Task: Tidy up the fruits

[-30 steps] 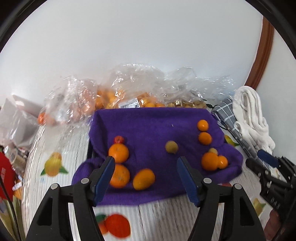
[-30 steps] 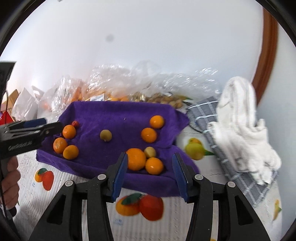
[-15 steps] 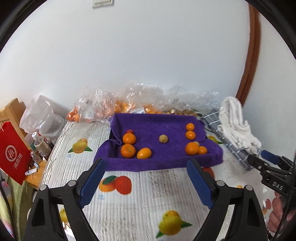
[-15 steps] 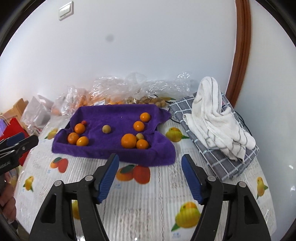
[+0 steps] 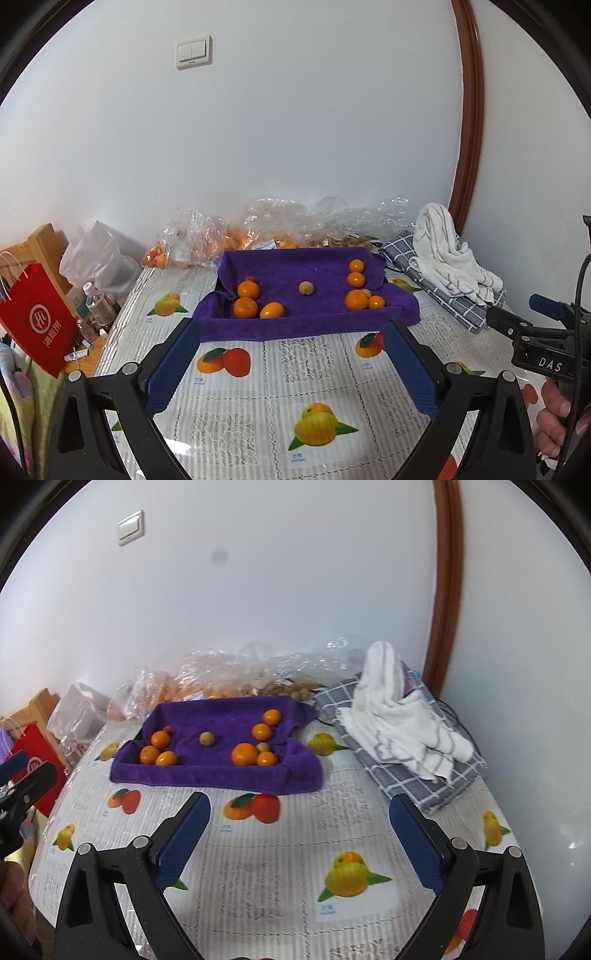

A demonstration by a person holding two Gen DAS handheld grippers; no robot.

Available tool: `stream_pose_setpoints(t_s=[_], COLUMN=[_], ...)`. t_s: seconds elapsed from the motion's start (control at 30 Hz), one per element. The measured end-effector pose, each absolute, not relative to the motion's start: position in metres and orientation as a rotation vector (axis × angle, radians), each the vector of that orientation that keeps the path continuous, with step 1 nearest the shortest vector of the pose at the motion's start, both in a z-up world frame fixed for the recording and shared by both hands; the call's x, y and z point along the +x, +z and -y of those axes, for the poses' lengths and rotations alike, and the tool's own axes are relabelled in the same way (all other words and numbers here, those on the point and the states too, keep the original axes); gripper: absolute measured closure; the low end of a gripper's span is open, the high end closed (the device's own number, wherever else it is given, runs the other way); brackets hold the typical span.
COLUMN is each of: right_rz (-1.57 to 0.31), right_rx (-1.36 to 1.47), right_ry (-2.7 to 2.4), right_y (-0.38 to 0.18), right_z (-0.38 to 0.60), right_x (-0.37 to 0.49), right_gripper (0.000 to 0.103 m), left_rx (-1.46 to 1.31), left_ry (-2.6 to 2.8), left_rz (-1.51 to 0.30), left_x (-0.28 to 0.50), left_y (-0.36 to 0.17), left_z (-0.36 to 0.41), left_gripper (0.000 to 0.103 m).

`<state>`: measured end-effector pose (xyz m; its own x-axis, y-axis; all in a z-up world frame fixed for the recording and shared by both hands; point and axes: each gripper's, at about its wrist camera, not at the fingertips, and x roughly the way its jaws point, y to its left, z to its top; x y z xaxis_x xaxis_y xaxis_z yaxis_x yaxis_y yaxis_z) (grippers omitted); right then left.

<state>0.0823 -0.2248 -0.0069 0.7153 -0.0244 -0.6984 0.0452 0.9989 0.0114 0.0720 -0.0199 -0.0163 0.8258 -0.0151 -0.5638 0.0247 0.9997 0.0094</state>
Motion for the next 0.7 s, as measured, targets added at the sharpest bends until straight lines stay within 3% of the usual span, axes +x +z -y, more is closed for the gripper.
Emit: stream_pose_setpoints(t_s=[0.7], right_rz=[-0.747], right_rx=[-0.01], right_ry=[-0.039], right_y=[-0.007], right_z=[0.22], right_x=[0.047], right_gripper=[0.0], left_rx=[-0.003], left_ry=[-0.002], left_rz=[-0.582], left_x=[0.044], left_y=[-0.015], left_z=[0.021], left_gripper=[0.002])
